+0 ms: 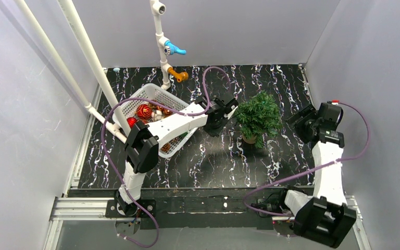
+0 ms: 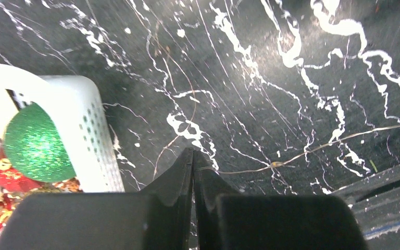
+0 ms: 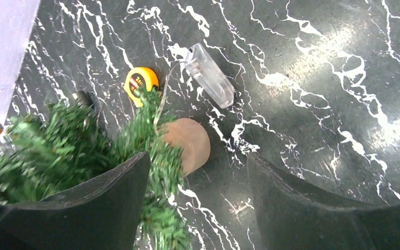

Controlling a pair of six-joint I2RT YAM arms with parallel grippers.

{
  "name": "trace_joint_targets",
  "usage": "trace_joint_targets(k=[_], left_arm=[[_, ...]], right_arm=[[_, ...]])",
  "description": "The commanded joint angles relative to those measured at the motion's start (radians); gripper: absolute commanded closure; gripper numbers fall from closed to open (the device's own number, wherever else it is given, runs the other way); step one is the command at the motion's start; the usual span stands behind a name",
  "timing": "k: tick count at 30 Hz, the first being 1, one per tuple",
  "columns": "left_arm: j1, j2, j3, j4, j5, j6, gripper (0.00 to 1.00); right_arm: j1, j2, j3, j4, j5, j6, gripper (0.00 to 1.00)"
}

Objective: Decorate the small christmas tree

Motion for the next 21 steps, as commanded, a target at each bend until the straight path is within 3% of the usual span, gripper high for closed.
trace_joint_targets(k=[1, 5, 10, 16, 21], left_arm=[[0.006, -0.055, 0.056, -0.032, -0.116, 0.024, 1.00], [0.023, -0.001, 0.151, -0.029, -0.123, 0.033, 1.00], [0.042, 0.041, 0.243, -0.059, -0.109, 0.030, 1.00], [0.050, 0.061, 0.307, -0.059, -0.062, 0.064, 1.00], [0.052, 0.052, 0.313, -0.052, -0.023, 0.067, 1.00]], right_arm=[[-0.001, -0.148, 0.020, -0.085, 0.040, -0.022, 0.24], [0.005, -0.239, 0.091, -0.028, -0.035, 0.002, 0.25], [0.062, -0.150, 0.320, -0.017, -0.154, -0.113, 0.26], [0.194, -0.078, 0.472, 0.116, -0.250, -0.388, 0.33], [0.287, -0.044, 0.429, 0.184, -0.558, -0.722, 0.43]])
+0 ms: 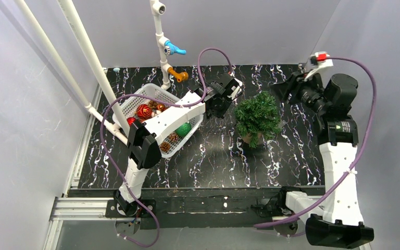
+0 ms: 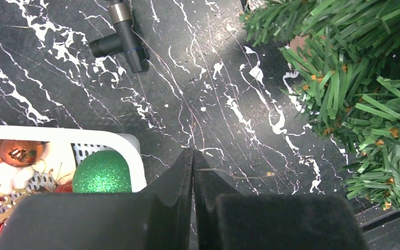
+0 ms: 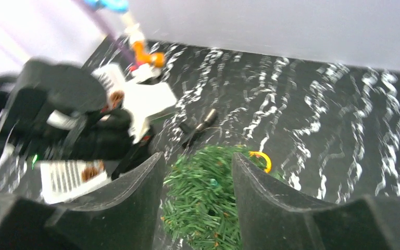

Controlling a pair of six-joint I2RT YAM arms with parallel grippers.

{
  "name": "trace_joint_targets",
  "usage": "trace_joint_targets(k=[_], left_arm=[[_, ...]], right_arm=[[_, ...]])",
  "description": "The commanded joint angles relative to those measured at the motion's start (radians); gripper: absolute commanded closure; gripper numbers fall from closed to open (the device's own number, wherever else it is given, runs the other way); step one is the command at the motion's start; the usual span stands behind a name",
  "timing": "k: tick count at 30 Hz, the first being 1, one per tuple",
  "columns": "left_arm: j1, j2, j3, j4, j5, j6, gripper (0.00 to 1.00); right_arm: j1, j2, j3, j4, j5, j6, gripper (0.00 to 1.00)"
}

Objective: Decorate the small christmas tree

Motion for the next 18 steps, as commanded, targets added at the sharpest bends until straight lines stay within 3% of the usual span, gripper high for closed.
trace_joint_targets(k=[1, 4, 10, 11, 12, 13, 18], left_arm=[[0.002, -0.011, 0.018, -0.072, 0.048, 0.017, 1.00], [0.002, -0.022, -0.002, -0.063, 0.076, 0.008, 1.00], [0.002, -0.025, -0.021, -0.048, 0.069, -0.024, 0.98], [0.002, -0.022, -0.014, -0.052, 0.069, -0.025, 0.80], [0.002, -0.020, -0.003, -0.056, 0.067, -0.025, 0.52], [0.002, -0.019, 0.003, -0.060, 0.062, -0.025, 0.39], [0.004, -0.024, 0.047, -0.099, 0.034, 0.009, 0.18]], right_arm=[[0.091, 0.016, -0.031, 0.088, -0.312, -0.392, 0.44], [0.139, -0.015, -0.102, 0.138, -0.391, -0.490, 0.45], [0.148, -0.065, -0.213, 0.268, -0.387, -0.395, 0.46], [0.148, -0.075, -0.221, 0.262, -0.372, -0.394, 0.46], [0.148, -0.086, -0.230, 0.256, -0.351, -0.394, 0.46], [0.148, -0.102, -0.240, 0.254, -0.333, -0.400, 0.46], [0.146, -0.191, -0.281, 0.245, -0.247, -0.435, 0.42]])
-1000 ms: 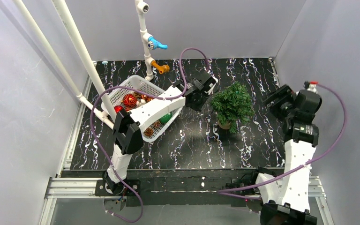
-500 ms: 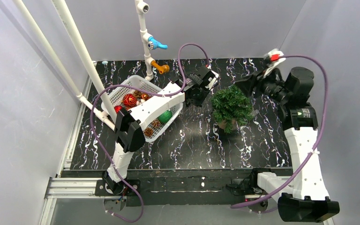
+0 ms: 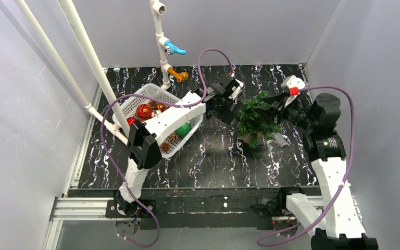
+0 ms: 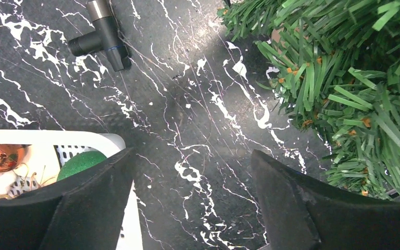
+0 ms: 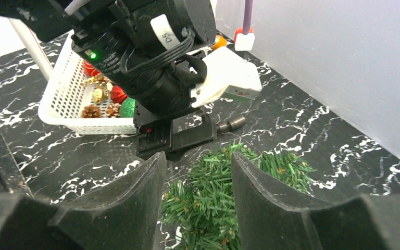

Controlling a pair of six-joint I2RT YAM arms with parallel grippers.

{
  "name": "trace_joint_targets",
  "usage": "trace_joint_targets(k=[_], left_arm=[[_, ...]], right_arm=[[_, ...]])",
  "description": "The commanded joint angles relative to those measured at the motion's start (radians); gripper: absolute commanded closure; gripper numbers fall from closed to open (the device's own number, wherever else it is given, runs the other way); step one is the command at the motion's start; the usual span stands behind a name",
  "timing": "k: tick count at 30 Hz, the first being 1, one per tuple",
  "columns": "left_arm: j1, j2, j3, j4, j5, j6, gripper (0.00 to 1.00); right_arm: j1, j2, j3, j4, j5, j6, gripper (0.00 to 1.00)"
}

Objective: Decorate the small christmas tree

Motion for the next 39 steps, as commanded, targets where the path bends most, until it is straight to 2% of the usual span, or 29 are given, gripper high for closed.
trace_joint_targets(k=[1, 5, 11, 15, 19, 22, 24, 27, 30, 39], left_arm=[[0.004, -0.029, 0.064, -0.118, -0.031, 0.036, 0.15], [0.004, -0.059, 0.077, -0.174, -0.012, 0.049, 0.08], [0.008, -0.142, 0.022, -0.237, -0.038, -0.038, 0.07], [0.065, -0.092, 0.188, -0.387, -0.027, -0.188, 0.06], [0.160, -0.042, 0.214, -0.339, 0.104, -0.341, 0.12], [0.207, 0.080, 0.339, -0.362, 0.207, -0.429, 0.22], [0.209, 0.154, 0.420, -0.396, 0.206, -0.431, 0.26], [0.207, 0.165, 0.340, -0.311, 0.177, -0.443, 0.31], [0.192, 0.198, 0.343, -0.294, 0.116, -0.397, 0.31], [0.151, 0.224, 0.275, -0.179, 0.136, -0.349, 0.33]], right_arm=[[0.002, -0.086, -0.017, 0.045, 0.076, -0.047, 0.42], [0.002, -0.124, -0.018, 0.002, 0.098, -0.059, 0.41], [0.002, -0.166, -0.038, -0.008, 0.107, -0.041, 0.41], [0.002, -0.182, -0.051, 0.006, 0.114, 0.001, 0.41], [0.002, -0.206, -0.074, 0.063, 0.081, 0.080, 0.41], [0.002, -0.223, -0.088, 0.080, 0.076, 0.109, 0.41], [0.002, -0.228, -0.087, 0.067, 0.079, 0.113, 0.41], [0.001, -0.235, -0.086, 0.044, 0.077, 0.115, 0.41], [0.002, -0.241, -0.088, 0.015, 0.081, 0.115, 0.41], [0.002, -0.260, -0.115, -0.029, 0.080, 0.127, 0.41]])
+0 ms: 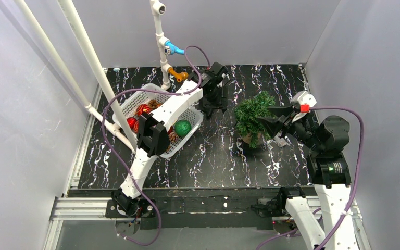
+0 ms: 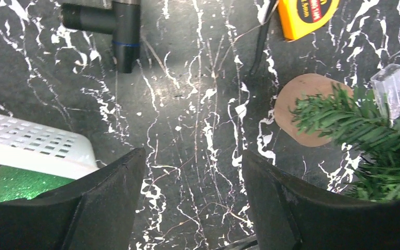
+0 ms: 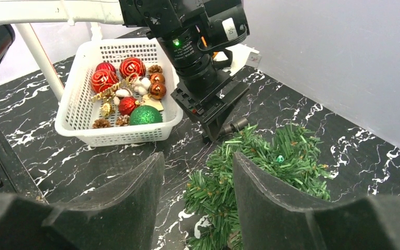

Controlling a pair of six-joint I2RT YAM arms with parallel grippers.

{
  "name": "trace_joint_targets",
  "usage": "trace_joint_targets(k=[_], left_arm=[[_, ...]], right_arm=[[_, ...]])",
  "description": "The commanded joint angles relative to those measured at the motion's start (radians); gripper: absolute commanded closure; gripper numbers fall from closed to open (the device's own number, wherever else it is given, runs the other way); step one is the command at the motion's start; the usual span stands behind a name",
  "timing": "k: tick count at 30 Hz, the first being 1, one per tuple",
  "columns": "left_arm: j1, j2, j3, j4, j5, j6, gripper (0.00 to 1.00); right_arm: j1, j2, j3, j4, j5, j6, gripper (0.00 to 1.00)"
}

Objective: Decorate the small christmas tree

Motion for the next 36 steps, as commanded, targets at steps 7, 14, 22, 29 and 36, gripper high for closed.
trace_joint_targets(k=[7, 14, 22, 29, 36], left_arm=[[-0.038, 0.062, -0.008, 0.015, -0.082, 0.026, 0.39], [-0.057, 0.079, -0.072, 0.073, -0.239, 0.045, 0.39], [-0.064, 0.134, -0.078, 0.085, -0.279, 0.039, 0.53], [-0.063, 0.157, -0.057, 0.097, -0.224, 0.009, 0.76], [-0.063, 0.039, -0.090, 0.110, -0.233, 0.047, 1.00]], right_arm=[[0.002, -0.019, -0.026, -0.031, -0.018, 0.031, 0.41], [0.002, -0.017, -0.029, -0.034, 0.003, 0.068, 0.41], [0.002, -0.011, -0.025, -0.038, -0.005, 0.089, 0.42], [0.002, -0.011, -0.018, -0.048, 0.002, 0.085, 0.42], [0.002, -0.006, -0.014, -0.029, 0.001, 0.090, 0.42]])
